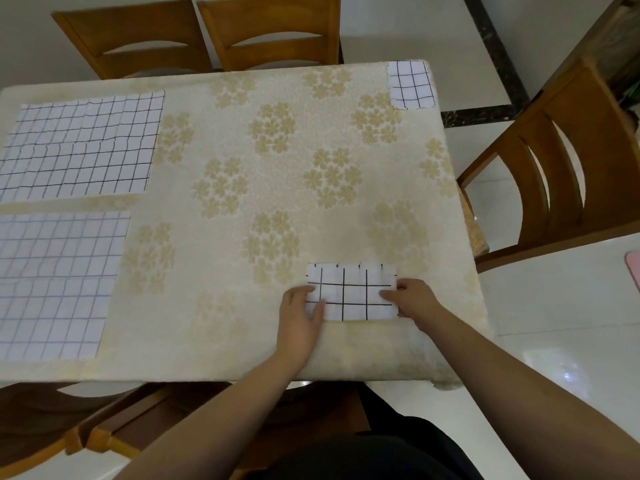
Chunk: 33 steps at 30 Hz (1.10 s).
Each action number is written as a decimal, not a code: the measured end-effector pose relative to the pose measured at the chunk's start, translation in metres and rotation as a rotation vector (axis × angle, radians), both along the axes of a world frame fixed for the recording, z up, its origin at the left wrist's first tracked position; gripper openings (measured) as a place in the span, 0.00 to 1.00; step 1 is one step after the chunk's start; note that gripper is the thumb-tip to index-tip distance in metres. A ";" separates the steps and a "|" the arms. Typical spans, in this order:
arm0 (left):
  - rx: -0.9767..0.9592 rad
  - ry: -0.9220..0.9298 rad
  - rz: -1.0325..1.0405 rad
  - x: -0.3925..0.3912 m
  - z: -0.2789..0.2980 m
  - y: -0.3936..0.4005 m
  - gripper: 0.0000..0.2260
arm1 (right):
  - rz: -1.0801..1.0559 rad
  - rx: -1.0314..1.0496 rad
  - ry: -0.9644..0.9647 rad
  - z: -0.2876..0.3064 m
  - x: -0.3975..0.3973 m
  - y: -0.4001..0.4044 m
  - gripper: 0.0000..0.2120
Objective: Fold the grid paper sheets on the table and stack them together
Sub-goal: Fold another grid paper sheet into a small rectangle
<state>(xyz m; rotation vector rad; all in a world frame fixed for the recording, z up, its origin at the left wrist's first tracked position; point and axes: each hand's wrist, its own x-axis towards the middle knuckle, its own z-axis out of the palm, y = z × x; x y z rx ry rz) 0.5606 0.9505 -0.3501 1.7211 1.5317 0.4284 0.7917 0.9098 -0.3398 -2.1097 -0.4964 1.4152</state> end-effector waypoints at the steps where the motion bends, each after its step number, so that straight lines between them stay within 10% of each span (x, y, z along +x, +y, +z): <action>1: -0.086 -0.025 0.123 0.002 0.005 0.004 0.16 | 0.019 0.010 -0.032 -0.001 -0.002 -0.001 0.02; 11: -0.485 0.005 0.193 0.005 0.001 0.044 0.12 | 0.084 0.003 -0.133 -0.014 0.000 -0.007 0.12; 33: -0.530 -0.192 0.280 -0.006 -0.003 0.042 0.07 | 0.003 0.123 0.055 -0.005 0.000 -0.021 0.10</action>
